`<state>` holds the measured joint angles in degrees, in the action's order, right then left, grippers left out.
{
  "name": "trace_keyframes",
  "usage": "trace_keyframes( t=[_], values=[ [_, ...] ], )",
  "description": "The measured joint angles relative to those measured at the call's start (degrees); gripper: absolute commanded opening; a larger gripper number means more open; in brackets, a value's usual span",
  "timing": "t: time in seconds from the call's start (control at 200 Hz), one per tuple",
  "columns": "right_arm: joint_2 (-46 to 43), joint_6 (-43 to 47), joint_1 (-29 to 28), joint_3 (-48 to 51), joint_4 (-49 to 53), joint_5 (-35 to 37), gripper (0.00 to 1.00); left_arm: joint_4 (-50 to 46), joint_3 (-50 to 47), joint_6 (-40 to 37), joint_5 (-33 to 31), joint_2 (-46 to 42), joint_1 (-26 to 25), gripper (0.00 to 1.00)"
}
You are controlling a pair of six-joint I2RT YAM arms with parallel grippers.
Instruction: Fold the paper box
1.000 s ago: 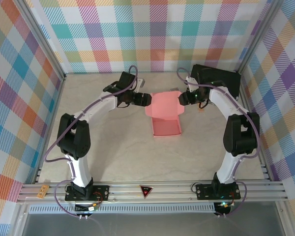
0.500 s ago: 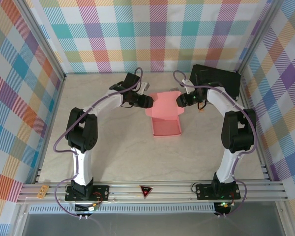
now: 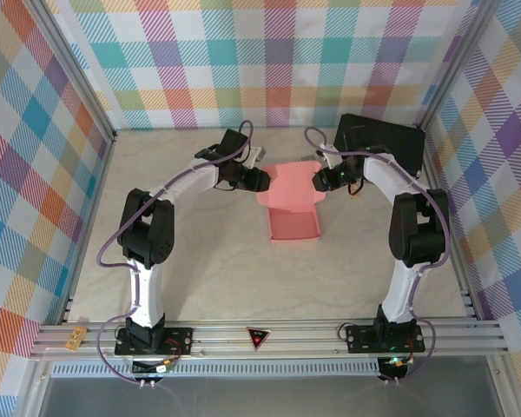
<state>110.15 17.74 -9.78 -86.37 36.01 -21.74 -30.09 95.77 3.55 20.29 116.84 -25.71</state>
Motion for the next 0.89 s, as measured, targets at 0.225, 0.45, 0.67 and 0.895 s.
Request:
trace_keyframes(
  t=[0.225,0.45,0.67,0.895],
  values=[
    [0.0,0.59,0.04,-0.02,0.44,0.46,0.29,0.02,0.96,0.07,1.18,0.35,0.0,0.36],
    [0.0,0.81,0.02,-0.02,1.18,1.2,0.26,-0.22,1.86,0.07,1.77,0.87,0.0,0.32],
    [0.0,0.81,0.02,-0.13,1.2,1.33,0.26,-1.51,2.45,0.02,1.73,0.87,0.0,0.31],
    [0.0,0.92,0.02,-0.44,1.36,1.36,0.19,-3.02,2.75,-0.09,1.73,0.87,0.0,0.23]
  ],
)
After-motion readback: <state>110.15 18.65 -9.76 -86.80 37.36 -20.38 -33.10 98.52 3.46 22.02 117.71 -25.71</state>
